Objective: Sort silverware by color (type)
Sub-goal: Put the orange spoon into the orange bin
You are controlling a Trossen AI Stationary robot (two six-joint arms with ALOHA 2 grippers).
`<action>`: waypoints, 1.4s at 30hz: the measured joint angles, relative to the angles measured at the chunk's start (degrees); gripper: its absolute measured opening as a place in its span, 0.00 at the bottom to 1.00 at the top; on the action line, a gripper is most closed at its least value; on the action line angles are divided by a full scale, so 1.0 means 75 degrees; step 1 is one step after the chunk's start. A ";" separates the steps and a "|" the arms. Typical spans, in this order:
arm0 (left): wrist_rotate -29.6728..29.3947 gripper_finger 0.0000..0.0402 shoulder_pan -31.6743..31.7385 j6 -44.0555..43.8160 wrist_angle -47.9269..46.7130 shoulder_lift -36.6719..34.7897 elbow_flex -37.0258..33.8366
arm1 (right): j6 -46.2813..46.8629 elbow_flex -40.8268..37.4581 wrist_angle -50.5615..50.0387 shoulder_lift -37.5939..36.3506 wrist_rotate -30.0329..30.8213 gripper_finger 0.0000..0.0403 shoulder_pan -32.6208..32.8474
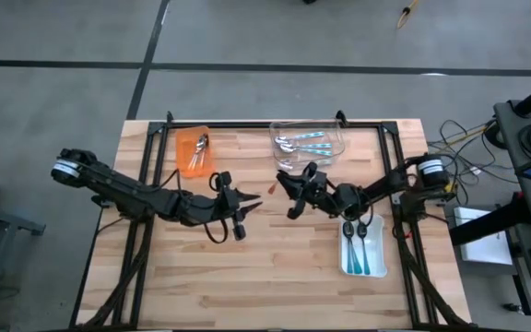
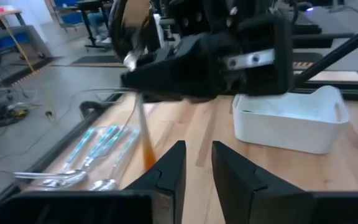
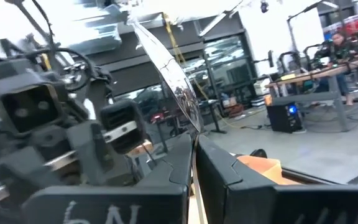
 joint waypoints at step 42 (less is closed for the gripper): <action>-0.2441 0.49 0.0443 0.1770 0.3821 0.2178 0.0000 | -0.0347 0.0872 0.0069 0.0693 0.0019 0.02 0.0015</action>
